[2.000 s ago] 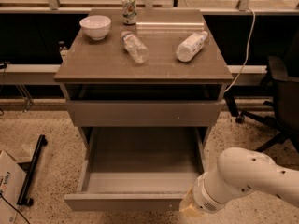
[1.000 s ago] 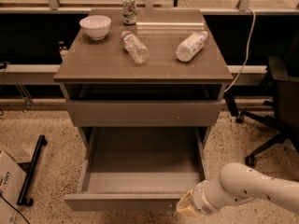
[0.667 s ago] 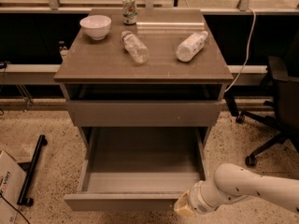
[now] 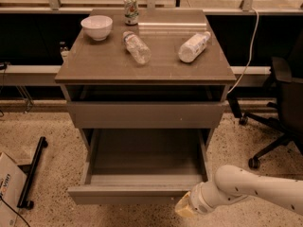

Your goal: Close middle drawer

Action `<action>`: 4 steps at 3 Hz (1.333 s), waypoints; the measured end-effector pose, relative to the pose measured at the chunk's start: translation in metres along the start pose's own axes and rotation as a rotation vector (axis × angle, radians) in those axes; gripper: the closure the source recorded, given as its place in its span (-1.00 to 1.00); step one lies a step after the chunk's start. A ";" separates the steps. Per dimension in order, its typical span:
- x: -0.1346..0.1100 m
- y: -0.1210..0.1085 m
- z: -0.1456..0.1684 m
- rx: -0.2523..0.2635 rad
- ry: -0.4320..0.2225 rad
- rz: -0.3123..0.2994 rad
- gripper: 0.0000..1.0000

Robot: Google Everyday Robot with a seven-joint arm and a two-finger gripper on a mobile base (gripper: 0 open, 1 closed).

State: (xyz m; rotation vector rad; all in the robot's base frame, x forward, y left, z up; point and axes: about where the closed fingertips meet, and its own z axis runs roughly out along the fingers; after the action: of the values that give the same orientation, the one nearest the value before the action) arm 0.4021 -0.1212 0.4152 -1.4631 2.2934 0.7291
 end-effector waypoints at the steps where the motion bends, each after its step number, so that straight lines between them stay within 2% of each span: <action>1: 0.007 -0.002 0.004 0.014 -0.015 0.039 1.00; 2: -0.004 -0.027 0.011 0.106 -0.008 0.018 1.00; 3: -0.005 -0.036 0.014 0.129 -0.012 0.016 1.00; 4: -0.010 -0.072 0.016 0.182 -0.048 0.021 1.00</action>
Offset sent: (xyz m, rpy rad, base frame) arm 0.0707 -0.0009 -0.0169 -0.0992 -0.2019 -0.1316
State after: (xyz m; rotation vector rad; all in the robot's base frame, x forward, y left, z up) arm 0.4720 -0.1295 0.3900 -1.3276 2.2760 0.5392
